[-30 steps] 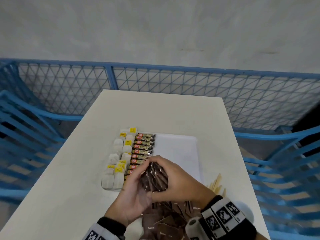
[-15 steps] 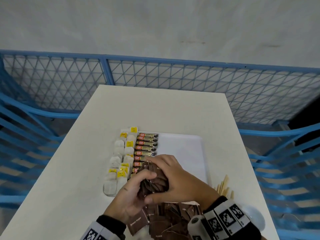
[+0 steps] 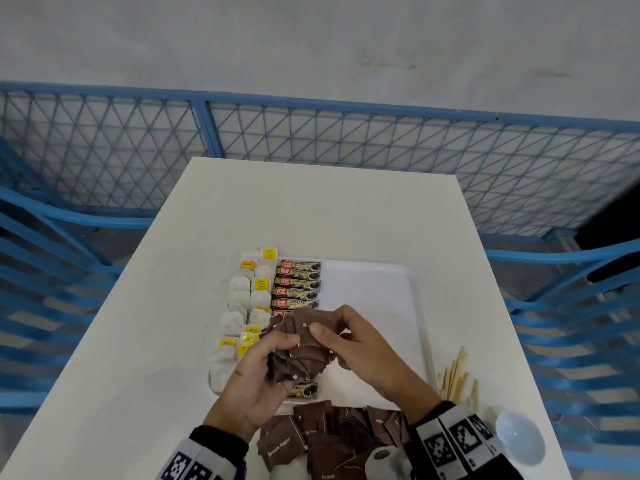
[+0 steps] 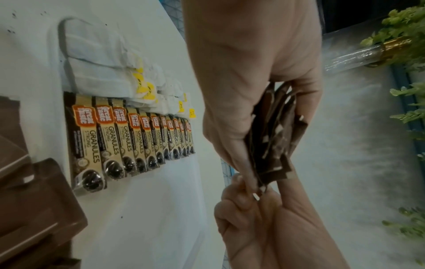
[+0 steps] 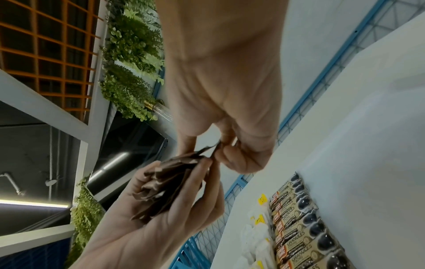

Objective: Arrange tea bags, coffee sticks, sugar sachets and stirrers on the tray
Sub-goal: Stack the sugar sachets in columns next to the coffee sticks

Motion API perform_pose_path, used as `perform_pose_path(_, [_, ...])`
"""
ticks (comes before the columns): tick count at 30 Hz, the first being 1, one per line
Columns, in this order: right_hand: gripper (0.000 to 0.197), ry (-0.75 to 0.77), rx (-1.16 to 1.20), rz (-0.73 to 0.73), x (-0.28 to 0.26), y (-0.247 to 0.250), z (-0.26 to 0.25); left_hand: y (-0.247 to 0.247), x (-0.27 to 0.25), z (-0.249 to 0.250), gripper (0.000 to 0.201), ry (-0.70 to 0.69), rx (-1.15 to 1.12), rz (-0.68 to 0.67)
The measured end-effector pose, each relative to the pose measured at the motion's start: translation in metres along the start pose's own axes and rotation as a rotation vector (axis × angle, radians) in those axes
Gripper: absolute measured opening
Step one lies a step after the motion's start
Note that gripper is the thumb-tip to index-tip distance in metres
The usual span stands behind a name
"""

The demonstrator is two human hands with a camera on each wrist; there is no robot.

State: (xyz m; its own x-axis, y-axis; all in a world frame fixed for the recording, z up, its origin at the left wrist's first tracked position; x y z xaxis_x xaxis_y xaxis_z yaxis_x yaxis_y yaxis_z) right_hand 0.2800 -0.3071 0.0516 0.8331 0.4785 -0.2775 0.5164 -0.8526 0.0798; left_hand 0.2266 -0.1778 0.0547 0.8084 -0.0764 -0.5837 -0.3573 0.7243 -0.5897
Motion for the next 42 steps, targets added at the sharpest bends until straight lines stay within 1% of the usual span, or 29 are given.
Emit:
perform_pose_path(4, [0.022, 0.007, 0.050, 0.055, 0.006, 0.001, 0.001, 0.004, 0.003, 0.000, 0.013, -0.023, 0.061, 0.025])
perform_pose_path(6, [0.024, 0.013, 0.093, 0.076, 0.011, 0.002, 0.000, 0.006, 0.006, -0.002, 0.021, -0.039, 0.080, 0.060])
perform_pose_path(8, [0.024, 0.021, 0.085, 0.103, 0.017, 0.003, 0.001, 0.009, 0.011, -0.003, 0.017, -0.036, 0.088, 0.095])
perform_pose_path(10, [0.028, 0.007, 0.066, 0.125, 0.022, 0.002, 0.004, 0.012, 0.017, -0.005, 0.021, -0.030, 0.071, 0.132])
perform_pose_path(12, [0.027, -0.020, 0.075, 0.138, 0.026, -0.001, 0.009, 0.015, 0.022, -0.004, 0.019, -0.024, 0.053, 0.165])
perform_pose_path(19, [0.024, -0.052, 0.066, 0.171, 0.033, -0.007, 0.019, 0.012, 0.021, 0.003, 0.023, -0.103, 0.102, 0.095])
perform_pose_path(22, [0.025, -0.056, 0.051, 0.163, 0.037, -0.009, 0.023, 0.019, 0.027, 0.000, 0.040, -0.103, 0.175, 0.131])
perform_pose_path(23, [0.025, -0.054, 0.074, 0.142, 0.038, -0.010, 0.024, 0.021, 0.029, 0.001, 0.041, -0.106, 0.193, 0.142])
perform_pose_path(24, [0.025, -0.052, 0.112, 0.115, 0.040, -0.009, 0.026, 0.022, 0.029, 0.002, 0.035, -0.112, 0.198, 0.150])
perform_pose_path(26, [0.021, -0.055, 0.232, 0.057, 0.046, -0.006, 0.026, 0.023, 0.031, 0.004, 0.018, -0.117, 0.173, 0.156])
perform_pose_path(27, [0.018, -0.057, 0.295, 0.042, 0.050, -0.002, 0.027, 0.025, 0.032, 0.005, 0.014, -0.120, 0.146, 0.160])
perform_pose_path(29, [0.014, -0.056, 0.379, 0.052, 0.061, 0.008, 0.029, 0.030, 0.035, 0.009, 0.017, -0.130, 0.078, 0.173])
perform_pose_path(31, [0.017, -0.045, 0.406, 0.100, 0.075, 0.022, 0.032, 0.035, 0.037, 0.015, 0.022, -0.147, 0.031, 0.167])
perform_pose_path(33, [0.018, -0.043, 0.350, 0.184, 0.091, 0.037, 0.035, 0.037, 0.039, 0.020, 0.036, -0.152, 0.007, 0.156])
perform_pose_path(35, [0.013, -0.066, 0.200, 0.283, 0.106, 0.050, 0.041, 0.039, 0.040, 0.021, 0.041, -0.141, -0.001, 0.153])
perform_pose_path(37, [0.017, -0.087, 0.001, 0.400, 0.123, 0.062, 0.047, 0.041, 0.041, 0.020, 0.037, -0.125, 0.000, 0.154])
perform_pose_path(39, [0.021, -0.094, -0.105, 0.493, 0.138, 0.071, 0.052, 0.041, 0.041, 0.017, 0.027, -0.109, 0.012, 0.164])
perform_pose_path(42, [0.019, -0.103, -0.168, 0.530, 0.157, 0.077, 0.056, 0.041, 0.042, 0.015, 0.023, -0.094, 0.001, 0.175])
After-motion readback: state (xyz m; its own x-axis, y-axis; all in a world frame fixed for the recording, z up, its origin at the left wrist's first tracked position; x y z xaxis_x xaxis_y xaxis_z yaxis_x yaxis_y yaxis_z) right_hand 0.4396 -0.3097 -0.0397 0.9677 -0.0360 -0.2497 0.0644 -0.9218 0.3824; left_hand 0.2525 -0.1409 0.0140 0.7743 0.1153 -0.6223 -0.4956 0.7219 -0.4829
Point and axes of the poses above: each hand's wrist, its own x-axis towards the middle knuckle, its own y-axis out of the back of the hand, z = x × y, the point moved 3 cm from there along x, towards the middle knuckle, and after that the axes turned 5 degrees about y, right-handed, at the moved point
